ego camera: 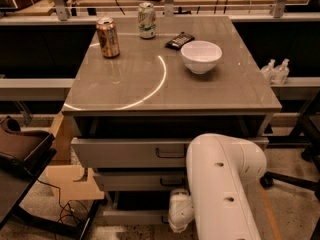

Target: Open bottom drawer

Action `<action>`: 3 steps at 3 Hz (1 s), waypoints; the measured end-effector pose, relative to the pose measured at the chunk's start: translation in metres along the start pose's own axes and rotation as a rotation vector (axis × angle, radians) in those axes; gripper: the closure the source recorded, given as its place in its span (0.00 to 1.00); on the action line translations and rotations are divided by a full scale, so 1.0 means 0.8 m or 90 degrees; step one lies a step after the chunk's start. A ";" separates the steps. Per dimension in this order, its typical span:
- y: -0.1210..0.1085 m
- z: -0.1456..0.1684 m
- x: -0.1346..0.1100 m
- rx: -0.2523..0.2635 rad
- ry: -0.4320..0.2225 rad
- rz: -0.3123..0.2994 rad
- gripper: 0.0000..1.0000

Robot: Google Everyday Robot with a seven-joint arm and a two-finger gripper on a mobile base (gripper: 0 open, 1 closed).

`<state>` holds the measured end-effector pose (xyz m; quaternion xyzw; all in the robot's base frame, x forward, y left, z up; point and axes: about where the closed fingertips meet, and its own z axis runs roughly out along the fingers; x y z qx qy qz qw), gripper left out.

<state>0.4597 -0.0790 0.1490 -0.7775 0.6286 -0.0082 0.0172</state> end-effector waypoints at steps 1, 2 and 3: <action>0.000 0.000 0.000 0.000 0.000 0.000 1.00; 0.005 -0.002 0.000 0.003 0.000 0.004 1.00; 0.005 -0.002 0.000 0.003 0.000 0.004 1.00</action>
Offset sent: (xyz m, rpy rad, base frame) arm -0.2093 -0.0275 0.0583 0.0862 -0.2091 -0.3055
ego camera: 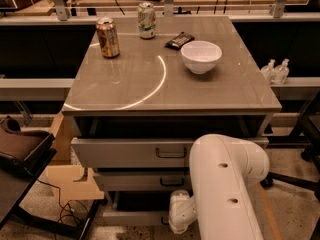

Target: Open bottom drawer

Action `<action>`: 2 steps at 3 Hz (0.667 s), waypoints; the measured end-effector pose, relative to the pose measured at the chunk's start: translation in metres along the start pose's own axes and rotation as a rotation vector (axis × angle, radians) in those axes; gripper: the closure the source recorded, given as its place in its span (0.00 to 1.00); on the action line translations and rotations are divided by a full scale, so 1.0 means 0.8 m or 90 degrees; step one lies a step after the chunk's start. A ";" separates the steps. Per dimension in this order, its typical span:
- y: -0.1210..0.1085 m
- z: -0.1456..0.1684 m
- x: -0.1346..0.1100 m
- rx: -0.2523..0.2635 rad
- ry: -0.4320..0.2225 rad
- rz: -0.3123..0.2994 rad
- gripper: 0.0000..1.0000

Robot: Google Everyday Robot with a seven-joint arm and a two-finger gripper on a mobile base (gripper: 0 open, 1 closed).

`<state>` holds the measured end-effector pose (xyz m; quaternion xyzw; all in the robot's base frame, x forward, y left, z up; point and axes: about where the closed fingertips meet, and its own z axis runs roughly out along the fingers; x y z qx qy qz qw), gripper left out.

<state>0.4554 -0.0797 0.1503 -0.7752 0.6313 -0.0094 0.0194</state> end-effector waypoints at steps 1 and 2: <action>0.009 -0.004 -0.001 0.007 0.000 0.006 1.00; 0.009 -0.004 -0.001 0.007 0.000 0.006 1.00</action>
Offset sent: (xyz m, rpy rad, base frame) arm -0.2328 -0.0289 0.1049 0.0961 -0.3749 -0.2720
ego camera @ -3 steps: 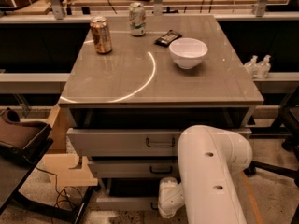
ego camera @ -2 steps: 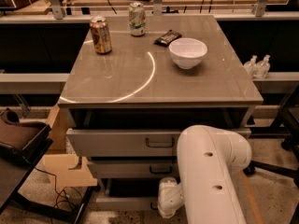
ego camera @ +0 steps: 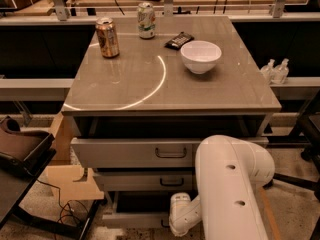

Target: Open bottom drawer

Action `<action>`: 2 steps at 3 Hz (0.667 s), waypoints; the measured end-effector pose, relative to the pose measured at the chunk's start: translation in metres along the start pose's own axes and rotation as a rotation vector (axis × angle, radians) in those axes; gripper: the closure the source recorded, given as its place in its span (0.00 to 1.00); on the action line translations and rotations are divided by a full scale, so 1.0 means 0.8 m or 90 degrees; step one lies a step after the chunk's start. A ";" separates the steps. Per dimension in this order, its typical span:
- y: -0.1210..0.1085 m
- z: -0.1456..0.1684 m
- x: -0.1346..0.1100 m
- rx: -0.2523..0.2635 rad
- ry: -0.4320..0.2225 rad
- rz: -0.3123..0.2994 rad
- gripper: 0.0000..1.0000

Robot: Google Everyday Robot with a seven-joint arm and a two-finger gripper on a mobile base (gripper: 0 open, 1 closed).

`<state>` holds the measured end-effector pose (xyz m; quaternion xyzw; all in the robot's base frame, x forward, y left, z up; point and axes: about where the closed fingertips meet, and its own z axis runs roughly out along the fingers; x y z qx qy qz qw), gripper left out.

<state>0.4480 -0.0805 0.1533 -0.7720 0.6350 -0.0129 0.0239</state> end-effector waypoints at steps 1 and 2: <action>0.013 -0.006 -0.001 0.012 -0.001 0.007 1.00; 0.017 -0.009 -0.002 0.017 -0.001 0.009 1.00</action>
Offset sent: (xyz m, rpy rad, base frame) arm -0.2390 -0.0327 0.1151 0.1711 -0.4423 -0.2254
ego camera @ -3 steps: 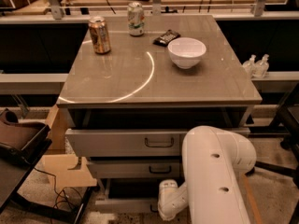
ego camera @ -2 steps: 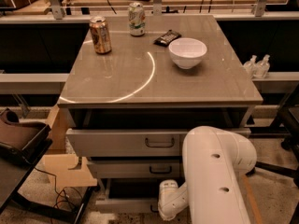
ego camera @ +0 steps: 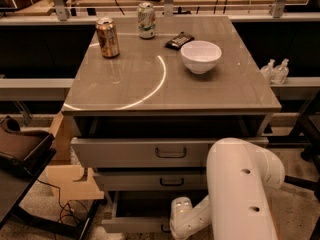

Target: Open bottom drawer

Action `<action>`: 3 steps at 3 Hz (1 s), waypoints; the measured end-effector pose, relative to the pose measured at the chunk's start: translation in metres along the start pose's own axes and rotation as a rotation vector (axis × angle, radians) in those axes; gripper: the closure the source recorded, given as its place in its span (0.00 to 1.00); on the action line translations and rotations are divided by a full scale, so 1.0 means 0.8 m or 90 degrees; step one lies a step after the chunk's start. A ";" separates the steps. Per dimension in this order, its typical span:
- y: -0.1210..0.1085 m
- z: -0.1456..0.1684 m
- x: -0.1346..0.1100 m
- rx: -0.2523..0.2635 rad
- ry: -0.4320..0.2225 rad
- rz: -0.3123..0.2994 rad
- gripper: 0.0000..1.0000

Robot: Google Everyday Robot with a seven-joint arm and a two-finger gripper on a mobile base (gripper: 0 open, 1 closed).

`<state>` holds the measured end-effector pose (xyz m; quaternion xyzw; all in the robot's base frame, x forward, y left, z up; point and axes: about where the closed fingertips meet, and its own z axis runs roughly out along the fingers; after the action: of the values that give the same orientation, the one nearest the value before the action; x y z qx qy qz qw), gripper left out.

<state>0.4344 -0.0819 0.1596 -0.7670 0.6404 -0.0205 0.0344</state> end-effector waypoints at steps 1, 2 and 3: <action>0.000 0.000 0.000 0.000 0.000 0.000 1.00; 0.018 -0.009 -0.001 0.020 -0.004 0.007 1.00; 0.024 -0.009 -0.002 0.025 -0.005 0.010 1.00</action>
Offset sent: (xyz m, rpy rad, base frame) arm -0.2297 -0.0326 0.1128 0.1947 -0.4372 -0.1691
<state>0.4150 -0.0841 0.1654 -0.7610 0.6459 -0.0298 0.0524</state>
